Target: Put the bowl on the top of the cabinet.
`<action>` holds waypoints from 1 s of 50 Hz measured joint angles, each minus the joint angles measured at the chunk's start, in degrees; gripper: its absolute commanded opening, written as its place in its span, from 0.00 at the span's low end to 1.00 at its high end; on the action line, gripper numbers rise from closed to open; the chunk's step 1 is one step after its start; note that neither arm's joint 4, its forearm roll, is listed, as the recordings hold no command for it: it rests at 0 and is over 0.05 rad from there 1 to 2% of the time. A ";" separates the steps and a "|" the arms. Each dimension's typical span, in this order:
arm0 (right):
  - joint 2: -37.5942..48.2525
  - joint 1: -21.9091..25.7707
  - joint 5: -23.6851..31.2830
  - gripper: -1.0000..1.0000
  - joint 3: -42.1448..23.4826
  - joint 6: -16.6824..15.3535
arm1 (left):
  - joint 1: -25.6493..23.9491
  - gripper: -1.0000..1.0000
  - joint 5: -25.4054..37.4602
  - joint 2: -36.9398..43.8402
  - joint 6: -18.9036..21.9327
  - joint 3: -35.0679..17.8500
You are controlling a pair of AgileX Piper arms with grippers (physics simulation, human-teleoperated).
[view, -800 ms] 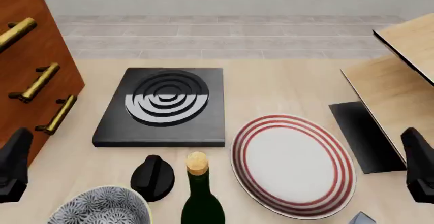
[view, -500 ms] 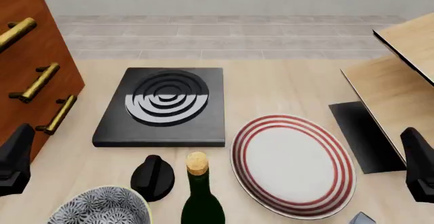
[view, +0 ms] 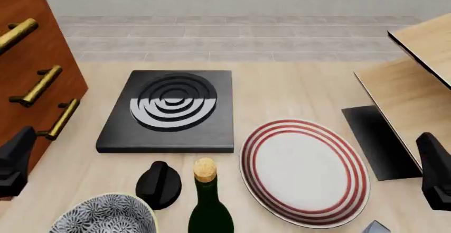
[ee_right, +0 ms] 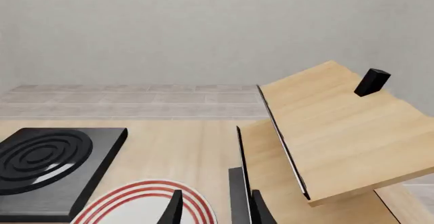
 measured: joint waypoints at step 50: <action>0.01 0.00 0.00 1.00 0.00 0.00 | -3.47 1.00 35.54 5.64 4.38 -18.09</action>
